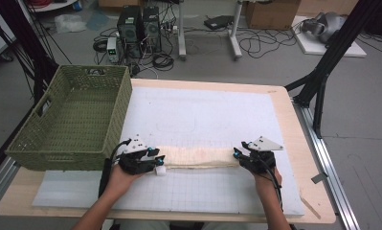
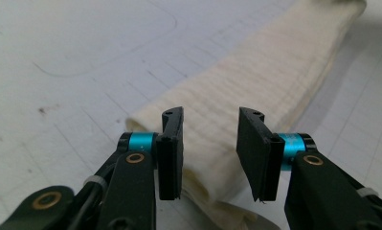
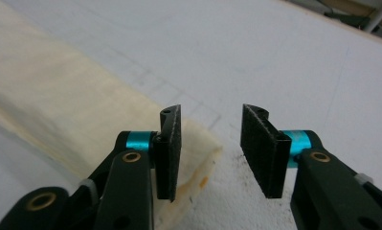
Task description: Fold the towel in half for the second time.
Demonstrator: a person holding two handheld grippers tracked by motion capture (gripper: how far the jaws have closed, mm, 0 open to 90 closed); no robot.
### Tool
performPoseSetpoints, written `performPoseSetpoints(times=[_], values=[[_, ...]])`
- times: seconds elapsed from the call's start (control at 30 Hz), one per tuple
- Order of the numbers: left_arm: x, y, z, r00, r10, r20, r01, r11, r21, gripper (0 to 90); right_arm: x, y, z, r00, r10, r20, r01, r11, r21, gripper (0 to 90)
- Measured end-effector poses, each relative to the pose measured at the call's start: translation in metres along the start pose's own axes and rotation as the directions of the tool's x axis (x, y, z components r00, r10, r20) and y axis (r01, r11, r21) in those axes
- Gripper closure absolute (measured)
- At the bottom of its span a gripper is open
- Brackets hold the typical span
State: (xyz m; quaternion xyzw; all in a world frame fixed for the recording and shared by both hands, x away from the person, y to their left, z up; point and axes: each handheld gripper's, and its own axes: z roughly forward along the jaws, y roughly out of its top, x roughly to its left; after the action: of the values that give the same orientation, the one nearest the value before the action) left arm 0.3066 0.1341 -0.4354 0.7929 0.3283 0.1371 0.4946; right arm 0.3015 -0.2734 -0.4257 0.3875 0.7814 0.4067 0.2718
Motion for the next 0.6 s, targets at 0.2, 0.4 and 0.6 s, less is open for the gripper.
performPoseSetpoints(times=[0.2,0.4,0.6], values=[[0.003,0.007,-0.002,0.9999,-0.007,0.011,0.008,0.9989,-0.047,62.8,0.02,0.005,-0.002,0.9932,-0.003,-0.116,-0.002,0.999,-0.04,58.5],[-0.001,-0.006,0.014,0.9999,0.015,0.004,-0.016,0.9964,0.083,66.8,0.04,-0.002,0.017,0.9814,-0.073,-0.177,0.082,0.996,0.043,64.3],[-0.004,-0.008,0.015,0.9994,0.035,-0.007,-0.034,0.9939,0.105,67.1,0.032,-0.011,0.015,0.9831,-0.084,-0.163,0.098,0.991,0.085,65.8]])
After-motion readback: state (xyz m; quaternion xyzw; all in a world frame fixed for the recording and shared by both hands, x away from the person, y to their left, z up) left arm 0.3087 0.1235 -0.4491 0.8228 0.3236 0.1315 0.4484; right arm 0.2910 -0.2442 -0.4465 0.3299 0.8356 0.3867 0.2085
